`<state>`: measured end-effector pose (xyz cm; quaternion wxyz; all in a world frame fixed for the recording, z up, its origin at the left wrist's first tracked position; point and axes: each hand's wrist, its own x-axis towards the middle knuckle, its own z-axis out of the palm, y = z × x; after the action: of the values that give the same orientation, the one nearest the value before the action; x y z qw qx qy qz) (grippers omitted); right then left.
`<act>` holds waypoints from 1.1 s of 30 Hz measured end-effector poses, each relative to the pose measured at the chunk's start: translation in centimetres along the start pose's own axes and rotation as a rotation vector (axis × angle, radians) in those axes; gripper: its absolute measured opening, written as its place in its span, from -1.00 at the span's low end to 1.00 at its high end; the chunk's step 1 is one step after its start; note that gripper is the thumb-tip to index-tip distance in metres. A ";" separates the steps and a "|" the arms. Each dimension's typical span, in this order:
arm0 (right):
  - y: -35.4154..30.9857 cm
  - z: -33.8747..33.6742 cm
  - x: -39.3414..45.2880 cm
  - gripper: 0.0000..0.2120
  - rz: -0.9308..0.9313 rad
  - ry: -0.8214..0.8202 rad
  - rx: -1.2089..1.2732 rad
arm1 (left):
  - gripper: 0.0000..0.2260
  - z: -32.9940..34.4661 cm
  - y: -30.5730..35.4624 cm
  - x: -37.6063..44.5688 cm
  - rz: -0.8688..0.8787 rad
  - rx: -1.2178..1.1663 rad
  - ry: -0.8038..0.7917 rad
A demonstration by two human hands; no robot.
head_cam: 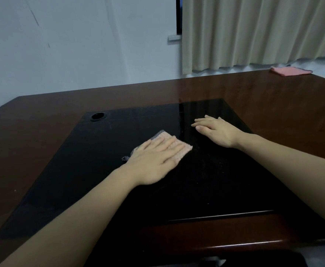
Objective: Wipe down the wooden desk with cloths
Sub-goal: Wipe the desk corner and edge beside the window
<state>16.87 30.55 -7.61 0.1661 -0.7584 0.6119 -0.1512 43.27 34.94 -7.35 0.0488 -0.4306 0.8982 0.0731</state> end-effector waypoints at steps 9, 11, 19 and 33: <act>1.5 -2.8 -3.1 -0.62 0.095 0.154 -0.032 | -0.53 -0.5 4.8 3.8 0.184 -0.139 0.018; 0.9 -2.7 -3.8 -0.62 0.080 0.129 -0.043 | -0.54 -0.8 3.3 3.0 0.125 -0.202 0.138; -7.7 2.1 -3.5 -0.46 -0.075 -0.183 -0.246 | -0.54 0.3 -2.8 -1.3 -0.243 -0.298 0.197; -3.0 0.6 -6.7 -0.34 0.075 -0.212 -0.382 | -0.55 1.5 -2.7 -1.4 -0.263 -0.168 0.137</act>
<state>18.41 37.69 -6.97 0.0882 -0.7646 0.6361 0.0546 46.25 34.60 -8.81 -0.0396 -0.5510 0.8260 0.1116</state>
